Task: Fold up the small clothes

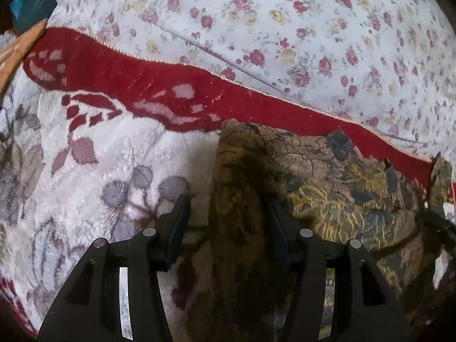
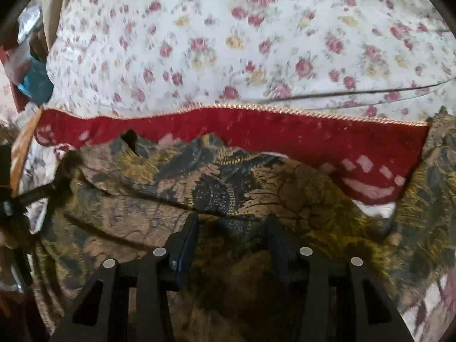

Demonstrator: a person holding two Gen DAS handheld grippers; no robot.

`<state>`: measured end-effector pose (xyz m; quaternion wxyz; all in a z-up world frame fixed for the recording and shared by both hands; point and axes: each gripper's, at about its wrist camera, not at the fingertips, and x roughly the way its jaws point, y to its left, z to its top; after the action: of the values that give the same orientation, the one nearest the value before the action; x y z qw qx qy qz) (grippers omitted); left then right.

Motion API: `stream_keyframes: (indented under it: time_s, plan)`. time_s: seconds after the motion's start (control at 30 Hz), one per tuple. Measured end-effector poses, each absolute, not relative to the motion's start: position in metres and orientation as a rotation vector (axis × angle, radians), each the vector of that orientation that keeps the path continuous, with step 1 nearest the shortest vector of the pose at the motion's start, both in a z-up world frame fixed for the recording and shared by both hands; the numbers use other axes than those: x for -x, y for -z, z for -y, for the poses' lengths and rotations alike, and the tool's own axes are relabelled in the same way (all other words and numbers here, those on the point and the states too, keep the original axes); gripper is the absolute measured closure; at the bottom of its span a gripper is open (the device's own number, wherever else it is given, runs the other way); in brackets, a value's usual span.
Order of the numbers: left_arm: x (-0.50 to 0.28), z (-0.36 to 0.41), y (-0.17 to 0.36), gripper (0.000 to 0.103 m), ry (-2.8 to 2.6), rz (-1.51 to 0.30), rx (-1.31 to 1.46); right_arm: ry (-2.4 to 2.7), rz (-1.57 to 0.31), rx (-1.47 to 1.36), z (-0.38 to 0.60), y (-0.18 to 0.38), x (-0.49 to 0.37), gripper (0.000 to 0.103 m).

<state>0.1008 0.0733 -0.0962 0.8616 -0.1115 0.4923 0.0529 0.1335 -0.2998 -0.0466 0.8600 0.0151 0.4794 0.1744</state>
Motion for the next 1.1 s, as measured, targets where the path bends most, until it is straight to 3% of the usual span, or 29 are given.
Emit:
stream_keyframes:
  time_s: [0.1, 0.23, 0.43, 0.53, 0.67, 0.9, 1.1]
  plan:
    - [-0.089, -0.067, 0.088, 0.049, -0.089, -1.020, 0.239, -0.420, -0.995, -0.024, 0.305, 0.038, -0.108, 0.056]
    - [-0.074, -0.049, 0.070, 0.049, -0.071, -0.993, 0.234, -0.373, -1.082, 0.056, 0.306, 0.076, -0.094, 0.048]
    - [-0.055, -0.012, 0.039, 0.048, 0.009, -0.959, 0.178, -0.387, -1.033, -0.101, 0.351, 0.045, -0.093, 0.047]
    - [-0.050, 0.005, 0.033, 0.048, 0.051, -0.950, 0.155, -0.205, -0.977, -0.156, 0.414, 0.022, -0.104, 0.034]
    - [-0.054, 0.030, 0.037, 0.048, 0.113, -0.969, 0.127, -0.027, -0.940, -0.311, 0.496, 0.008, -0.132, 0.025]
    - [-0.064, 0.052, 0.059, 0.048, 0.146, -1.018, 0.094, 0.075, -0.917, -0.468, 0.548, 0.019, -0.192, 0.025]
    - [-0.068, 0.054, 0.069, 0.048, 0.147, -1.029, 0.088, 0.232, -1.003, -0.255, 0.530, 0.052, -0.257, 0.025]
